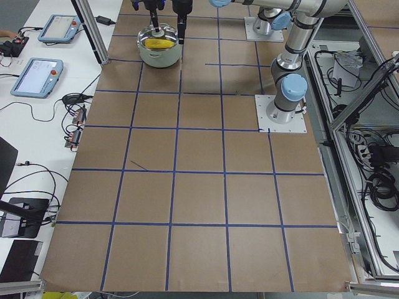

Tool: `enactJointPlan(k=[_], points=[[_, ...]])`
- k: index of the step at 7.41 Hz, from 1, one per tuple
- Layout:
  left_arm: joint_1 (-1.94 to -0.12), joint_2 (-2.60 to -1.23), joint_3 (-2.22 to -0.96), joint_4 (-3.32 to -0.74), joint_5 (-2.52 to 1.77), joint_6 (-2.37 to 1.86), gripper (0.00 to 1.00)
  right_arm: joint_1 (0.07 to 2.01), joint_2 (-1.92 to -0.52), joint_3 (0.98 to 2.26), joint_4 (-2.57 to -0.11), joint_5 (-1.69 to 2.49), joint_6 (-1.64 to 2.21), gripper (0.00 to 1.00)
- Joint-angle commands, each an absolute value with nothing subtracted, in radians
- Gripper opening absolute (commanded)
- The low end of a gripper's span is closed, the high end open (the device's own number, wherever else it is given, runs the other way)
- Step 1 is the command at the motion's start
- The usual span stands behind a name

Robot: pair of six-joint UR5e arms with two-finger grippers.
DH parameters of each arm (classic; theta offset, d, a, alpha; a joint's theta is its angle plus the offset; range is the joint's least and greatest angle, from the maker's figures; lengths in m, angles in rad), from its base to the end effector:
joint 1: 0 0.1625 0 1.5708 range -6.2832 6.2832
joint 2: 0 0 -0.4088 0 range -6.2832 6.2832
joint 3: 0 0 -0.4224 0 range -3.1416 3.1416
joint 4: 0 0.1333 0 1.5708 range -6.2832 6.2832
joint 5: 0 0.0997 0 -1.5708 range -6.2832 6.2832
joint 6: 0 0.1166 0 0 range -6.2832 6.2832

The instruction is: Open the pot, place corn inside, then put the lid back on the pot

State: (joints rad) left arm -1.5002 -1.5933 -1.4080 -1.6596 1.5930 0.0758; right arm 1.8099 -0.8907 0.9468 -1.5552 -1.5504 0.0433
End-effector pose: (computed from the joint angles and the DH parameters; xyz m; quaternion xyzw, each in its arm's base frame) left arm -0.0928 -0.5409 0.5190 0.0023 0.9996 -0.0249 0.0130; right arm 0.3142 -0.7159 0.3332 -0.0973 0.9946 0.0369 0.0050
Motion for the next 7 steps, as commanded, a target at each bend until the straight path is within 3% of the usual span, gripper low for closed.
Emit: enactJointPlan(k=[1, 4, 7], points=[[-1.5, -1.592, -1.408, -1.678, 1.625, 0.071, 1.0, 1.807, -0.903, 0.956, -1.543, -1.551, 0.044, 0.99], [-1.5, -1.6, -1.419, -1.672, 1.618, 0.069, 1.0, 1.796, -1.01, 0.982, -1.472, -1.551, 0.043, 0.94], [-1.5, -1.603, -1.42, -1.671, 1.617, 0.038, 1.0, 1.728, -1.246, 1.189, -1.442, -1.552, 0.04, 0.92]])
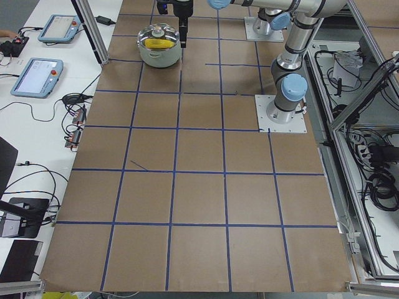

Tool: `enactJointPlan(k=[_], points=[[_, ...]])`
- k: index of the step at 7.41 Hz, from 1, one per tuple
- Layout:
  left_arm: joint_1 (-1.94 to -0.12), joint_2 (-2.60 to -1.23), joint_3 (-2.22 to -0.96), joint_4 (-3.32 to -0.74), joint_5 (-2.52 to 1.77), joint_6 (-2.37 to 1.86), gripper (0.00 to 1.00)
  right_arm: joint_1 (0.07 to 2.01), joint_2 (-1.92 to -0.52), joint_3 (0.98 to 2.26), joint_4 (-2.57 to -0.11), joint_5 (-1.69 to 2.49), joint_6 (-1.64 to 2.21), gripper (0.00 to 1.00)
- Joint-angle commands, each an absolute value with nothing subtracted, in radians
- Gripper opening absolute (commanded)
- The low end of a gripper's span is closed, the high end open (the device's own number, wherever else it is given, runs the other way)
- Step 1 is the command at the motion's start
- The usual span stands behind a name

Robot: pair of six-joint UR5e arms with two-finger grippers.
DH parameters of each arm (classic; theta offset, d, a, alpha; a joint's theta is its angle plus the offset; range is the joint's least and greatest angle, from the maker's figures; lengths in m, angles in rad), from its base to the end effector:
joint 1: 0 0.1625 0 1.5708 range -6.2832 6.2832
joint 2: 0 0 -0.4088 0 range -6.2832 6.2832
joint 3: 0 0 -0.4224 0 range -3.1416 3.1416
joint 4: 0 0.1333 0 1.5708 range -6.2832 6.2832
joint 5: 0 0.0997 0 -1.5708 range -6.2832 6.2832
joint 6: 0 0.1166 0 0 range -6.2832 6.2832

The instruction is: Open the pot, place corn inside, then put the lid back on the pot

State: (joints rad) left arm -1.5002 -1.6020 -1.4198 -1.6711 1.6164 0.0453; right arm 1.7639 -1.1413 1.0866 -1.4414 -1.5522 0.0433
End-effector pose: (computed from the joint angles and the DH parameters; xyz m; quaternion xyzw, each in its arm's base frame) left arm -0.0900 -0.5418 0.5071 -0.0129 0.9996 -0.0084 0.0233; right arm 0.2640 -0.6440 0.4336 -0.0744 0.9965 0.0382 0.0048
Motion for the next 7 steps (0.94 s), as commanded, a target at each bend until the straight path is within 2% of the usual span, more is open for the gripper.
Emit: enactJointPlan(k=[1, 4, 7], points=[[-1.5, -1.603, -1.42, -1.671, 1.615, 0.038, 1.0, 1.698, -1.323, 1.281, -1.469, -1.552, 0.038, 0.92], [-1.502, -1.603, -1.422, -1.674, 1.615, 0.06, 1.0, 1.632, -1.469, 1.494, -1.628, -1.564, -0.009, 0.97], [-1.499, -1.597, -1.427, -1.669, 1.582, 0.084, 1.0, 1.615, -1.485, 1.517, -1.657, -1.565, -0.009, 0.99]])
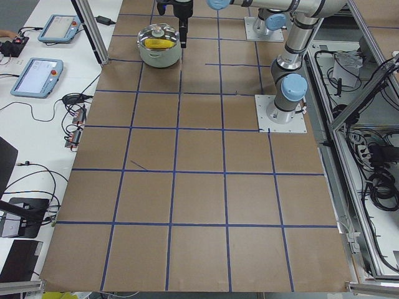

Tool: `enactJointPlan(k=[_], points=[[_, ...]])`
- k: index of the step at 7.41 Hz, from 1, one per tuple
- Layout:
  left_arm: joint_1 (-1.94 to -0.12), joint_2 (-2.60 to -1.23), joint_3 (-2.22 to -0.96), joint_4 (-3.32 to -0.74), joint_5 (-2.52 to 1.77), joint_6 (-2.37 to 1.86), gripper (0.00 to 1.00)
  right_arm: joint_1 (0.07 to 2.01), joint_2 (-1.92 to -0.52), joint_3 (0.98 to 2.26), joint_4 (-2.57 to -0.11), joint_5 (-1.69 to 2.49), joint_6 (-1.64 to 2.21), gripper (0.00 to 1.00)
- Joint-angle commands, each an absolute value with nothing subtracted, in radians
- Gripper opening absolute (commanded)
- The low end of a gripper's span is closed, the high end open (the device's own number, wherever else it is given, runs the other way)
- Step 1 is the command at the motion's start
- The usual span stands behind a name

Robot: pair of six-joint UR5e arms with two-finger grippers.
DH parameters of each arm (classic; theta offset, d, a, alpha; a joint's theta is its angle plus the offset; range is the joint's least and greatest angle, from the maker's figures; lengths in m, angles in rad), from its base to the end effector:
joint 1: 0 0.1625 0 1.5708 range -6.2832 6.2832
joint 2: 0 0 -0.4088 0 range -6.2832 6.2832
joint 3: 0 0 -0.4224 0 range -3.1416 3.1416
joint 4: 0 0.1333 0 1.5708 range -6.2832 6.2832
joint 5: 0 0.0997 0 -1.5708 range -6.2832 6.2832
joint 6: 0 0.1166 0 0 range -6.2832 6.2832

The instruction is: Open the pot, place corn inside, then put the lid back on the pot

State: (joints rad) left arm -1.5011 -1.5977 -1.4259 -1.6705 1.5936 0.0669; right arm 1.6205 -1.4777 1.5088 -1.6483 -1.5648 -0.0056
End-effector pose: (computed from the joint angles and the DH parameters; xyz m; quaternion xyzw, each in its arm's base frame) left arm -0.0933 -0.5401 0.5061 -0.0015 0.9999 -0.0083 0.0120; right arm 0.1619 -0.5578 0.4445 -0.0277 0.9993 -0.0231 0.0035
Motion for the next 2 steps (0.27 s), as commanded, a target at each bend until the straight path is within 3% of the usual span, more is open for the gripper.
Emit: enactJointPlan(k=[1, 2], points=[[-1.499, -1.6, -1.427, -1.669, 1.582, 0.078, 1.0, 1.615, -1.483, 1.517, -1.657, -1.565, -0.008, 1.0], [-1.499, -1.601, -1.427, -1.669, 1.582, 0.075, 1.0, 1.615, -1.48, 1.517, -1.657, -1.566, -0.008, 1.0]])
